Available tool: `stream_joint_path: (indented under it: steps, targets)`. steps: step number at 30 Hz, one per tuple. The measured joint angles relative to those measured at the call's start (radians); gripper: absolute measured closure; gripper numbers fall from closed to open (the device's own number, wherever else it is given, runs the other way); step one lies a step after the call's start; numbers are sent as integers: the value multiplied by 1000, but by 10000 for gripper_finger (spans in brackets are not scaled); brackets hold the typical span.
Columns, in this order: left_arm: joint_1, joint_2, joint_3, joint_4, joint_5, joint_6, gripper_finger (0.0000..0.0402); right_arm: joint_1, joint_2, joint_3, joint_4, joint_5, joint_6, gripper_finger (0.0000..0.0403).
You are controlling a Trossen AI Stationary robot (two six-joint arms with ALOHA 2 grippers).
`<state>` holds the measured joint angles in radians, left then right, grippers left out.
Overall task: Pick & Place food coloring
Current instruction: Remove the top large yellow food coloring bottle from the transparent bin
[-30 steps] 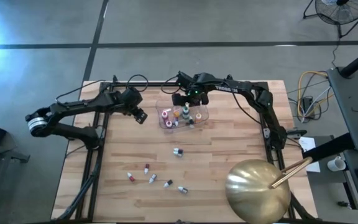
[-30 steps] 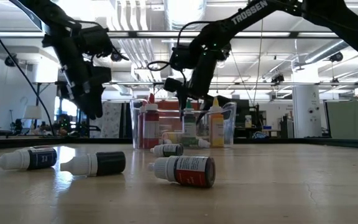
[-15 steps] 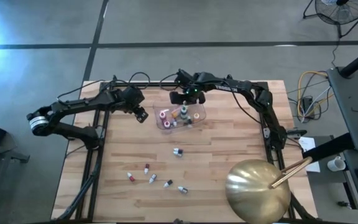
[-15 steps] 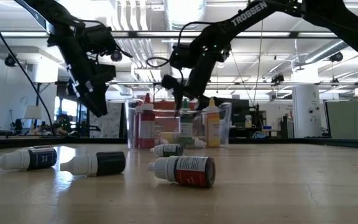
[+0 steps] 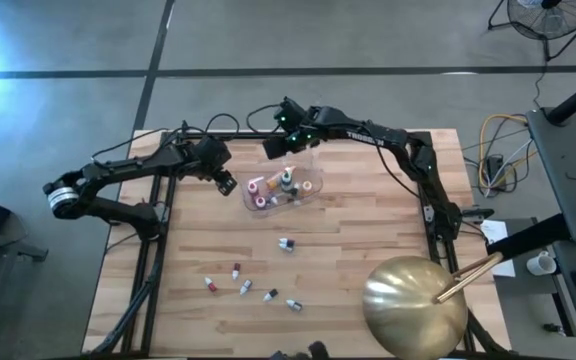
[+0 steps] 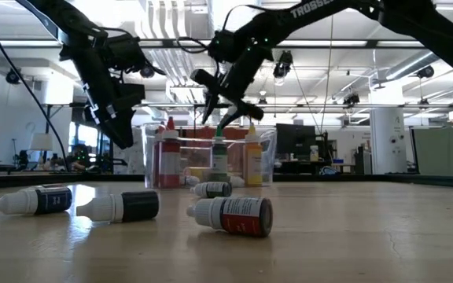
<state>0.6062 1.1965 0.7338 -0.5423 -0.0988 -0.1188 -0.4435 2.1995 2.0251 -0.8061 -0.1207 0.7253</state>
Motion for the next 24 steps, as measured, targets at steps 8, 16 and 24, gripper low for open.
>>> stream_joint_path:
  steps: [8, 16, 24]
  targets:
    - [18, 0, 0, -5, 0, 20, 227, -2, -2, 39, -95, 84, -683, 227]
    - [19, 0, 0, -9, 16, 55, 227, 65, -4, 50, -27, -56, -852, 227]
    - [19, 0, 3, -22, 34, 78, 227, 181, 1, 48, -9, 144, -1146, 227]
